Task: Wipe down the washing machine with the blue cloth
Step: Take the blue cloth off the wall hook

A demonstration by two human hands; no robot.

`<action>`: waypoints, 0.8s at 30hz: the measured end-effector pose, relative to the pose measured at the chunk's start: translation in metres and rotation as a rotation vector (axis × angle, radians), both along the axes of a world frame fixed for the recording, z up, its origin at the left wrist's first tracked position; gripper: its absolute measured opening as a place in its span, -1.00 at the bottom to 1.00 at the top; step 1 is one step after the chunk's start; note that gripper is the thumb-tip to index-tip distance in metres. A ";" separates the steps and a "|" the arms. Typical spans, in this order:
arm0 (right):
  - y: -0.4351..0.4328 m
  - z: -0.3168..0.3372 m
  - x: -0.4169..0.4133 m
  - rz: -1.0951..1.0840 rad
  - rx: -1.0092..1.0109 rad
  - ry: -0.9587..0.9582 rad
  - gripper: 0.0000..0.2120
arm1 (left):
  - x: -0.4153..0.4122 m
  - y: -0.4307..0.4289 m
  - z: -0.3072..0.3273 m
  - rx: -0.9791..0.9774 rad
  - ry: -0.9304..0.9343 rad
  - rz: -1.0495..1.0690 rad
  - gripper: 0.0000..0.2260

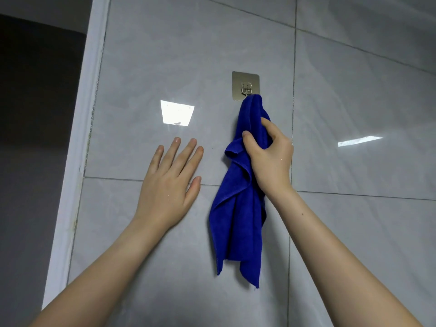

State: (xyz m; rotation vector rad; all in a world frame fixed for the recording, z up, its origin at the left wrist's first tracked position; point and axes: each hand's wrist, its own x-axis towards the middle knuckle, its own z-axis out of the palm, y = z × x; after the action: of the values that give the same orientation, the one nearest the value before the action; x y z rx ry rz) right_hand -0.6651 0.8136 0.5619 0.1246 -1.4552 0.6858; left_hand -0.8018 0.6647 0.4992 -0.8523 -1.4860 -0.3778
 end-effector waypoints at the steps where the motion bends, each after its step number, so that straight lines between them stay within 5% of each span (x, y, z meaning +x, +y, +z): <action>1: 0.000 0.005 0.002 -0.002 0.010 0.009 -0.62 | 0.000 0.000 0.000 0.001 0.002 0.002 -0.51; 11: -0.006 0.044 0.035 -0.012 0.054 0.130 -0.59 | -0.001 0.001 0.000 0.016 0.010 -0.029 -0.52; 24: -0.012 -0.094 0.090 0.013 -0.068 -0.373 -0.60 | 0.004 -0.002 -0.002 -0.020 -0.006 -0.056 -0.54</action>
State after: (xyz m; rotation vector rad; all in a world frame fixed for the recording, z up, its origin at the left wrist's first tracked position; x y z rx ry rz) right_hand -0.5754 0.8011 0.4683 -0.0506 -1.7853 0.7978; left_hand -0.7981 0.6622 0.4968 -0.9107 -1.4759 -0.4080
